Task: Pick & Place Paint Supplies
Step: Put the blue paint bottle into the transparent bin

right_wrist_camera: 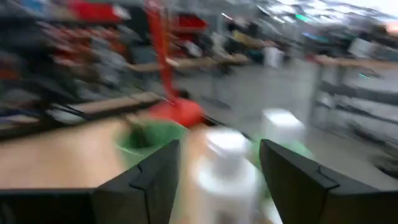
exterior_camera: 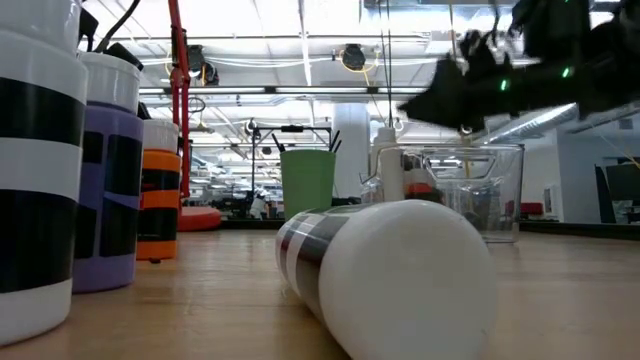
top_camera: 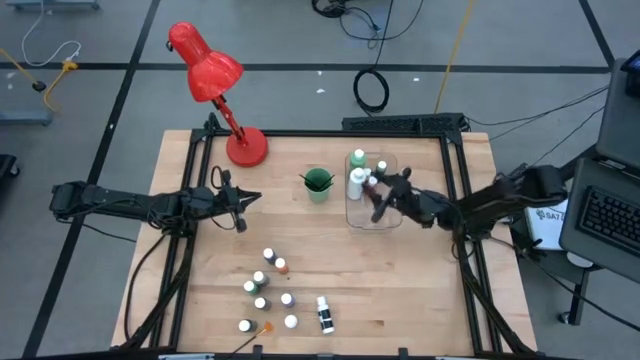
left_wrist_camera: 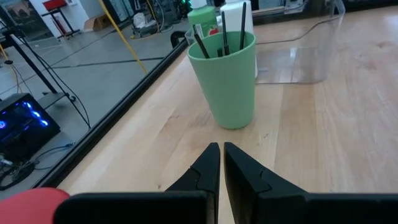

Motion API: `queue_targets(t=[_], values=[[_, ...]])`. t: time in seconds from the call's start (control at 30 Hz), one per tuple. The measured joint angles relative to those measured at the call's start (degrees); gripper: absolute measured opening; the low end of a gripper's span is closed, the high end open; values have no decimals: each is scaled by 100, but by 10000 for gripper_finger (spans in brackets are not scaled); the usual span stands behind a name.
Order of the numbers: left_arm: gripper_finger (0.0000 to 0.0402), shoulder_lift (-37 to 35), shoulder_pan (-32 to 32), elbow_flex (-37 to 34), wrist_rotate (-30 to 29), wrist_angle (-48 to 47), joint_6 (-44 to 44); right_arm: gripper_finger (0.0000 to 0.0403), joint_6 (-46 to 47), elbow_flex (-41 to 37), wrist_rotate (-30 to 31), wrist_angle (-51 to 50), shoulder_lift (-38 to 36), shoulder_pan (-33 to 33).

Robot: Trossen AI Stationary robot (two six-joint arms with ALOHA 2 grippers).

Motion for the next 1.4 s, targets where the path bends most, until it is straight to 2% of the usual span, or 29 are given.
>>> queue_targets(t=[0.17, 0.27, 0.37, 0.47, 0.6, 0.67, 0.93, 1.3, 1.4], values=[[26, 0, -2, 0, -2, 9, 49, 221, -458, 774, -1267, -283, -107, 794], [26, 0, -1, 0, -4, 16, 16, 216, -533, 1639, -1411, -1344, 220, 1204], [26, 0, 0, 0, -5, 46, -9, 214, -564, 2535, -1411, -2187, 906, 1466], [26, 0, -2, 0, -6, 61, -17, 215, -642, 3289, -1529, -2369, 1645, 1508], [26, 0, -2, 0, -4, 53, -19, 223, -539, 4122, -2141, -2435, 2506, 1198], [26, 0, -2, 0, -4, 40, -19, 228, -384, 4421, -2193, -2402, 2908, 1053], [26, 0, 0, 0, -4, 4, 17, 240, -75, 5039, -2670, -2152, 4074, 889], [26, 0, -2, 0, -4, 17, -22, 240, -13, 5225, -3355, -2084, 4275, 1026], [26, 0, -2, 0, -4, 17, -21, 240, -13, 5225, -3361, -2173, 4274, 1056]])
